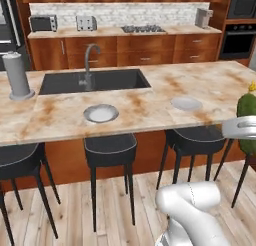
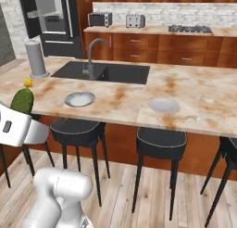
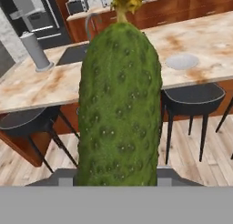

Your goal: Transport the fish and cucumber to the fridge. Place the fish on the rack containing meat and place the cucumber on the rack containing the vegetable, ensuring meats and vegetables are on different racks.

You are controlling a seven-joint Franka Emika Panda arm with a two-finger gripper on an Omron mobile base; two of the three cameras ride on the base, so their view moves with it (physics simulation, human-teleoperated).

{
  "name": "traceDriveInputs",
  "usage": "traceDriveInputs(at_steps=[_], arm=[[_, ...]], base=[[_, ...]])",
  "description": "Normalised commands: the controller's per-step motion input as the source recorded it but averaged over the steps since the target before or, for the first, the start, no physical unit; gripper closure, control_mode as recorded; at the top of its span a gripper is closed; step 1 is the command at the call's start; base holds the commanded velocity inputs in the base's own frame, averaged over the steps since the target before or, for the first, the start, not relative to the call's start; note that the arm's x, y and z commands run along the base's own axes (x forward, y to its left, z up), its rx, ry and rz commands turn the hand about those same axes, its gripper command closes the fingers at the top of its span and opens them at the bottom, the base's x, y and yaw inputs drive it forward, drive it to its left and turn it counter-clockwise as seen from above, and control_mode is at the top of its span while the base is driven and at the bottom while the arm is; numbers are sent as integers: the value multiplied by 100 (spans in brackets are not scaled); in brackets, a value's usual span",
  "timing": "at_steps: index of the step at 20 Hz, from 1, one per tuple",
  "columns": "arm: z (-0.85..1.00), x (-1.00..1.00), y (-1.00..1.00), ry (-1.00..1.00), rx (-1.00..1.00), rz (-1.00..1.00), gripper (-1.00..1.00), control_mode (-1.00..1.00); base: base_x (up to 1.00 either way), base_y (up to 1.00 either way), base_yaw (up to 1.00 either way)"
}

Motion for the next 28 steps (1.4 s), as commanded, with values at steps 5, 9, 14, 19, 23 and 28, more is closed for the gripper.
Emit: traceDriveInputs(at_steps=[5, 9, 14, 19, 23, 28], arm=[[0, 0, 0, 0, 0, 0, 100, 100], [0, 0, 0, 0, 0, 0, 100, 100], [0, 0, 0, 0, 0, 0, 100, 100], [0, 0, 0, 0, 0, 0, 100, 100], [0, 0, 0, 0, 0, 0, 100, 100], [0, 0, 0, 0, 0, 0, 100, 100]], base=[[-61, 100, 0], [-23, 100, 0], [-7, 100, 0], [0, 100, 0], [0, 100, 0], [11, 100, 0]])
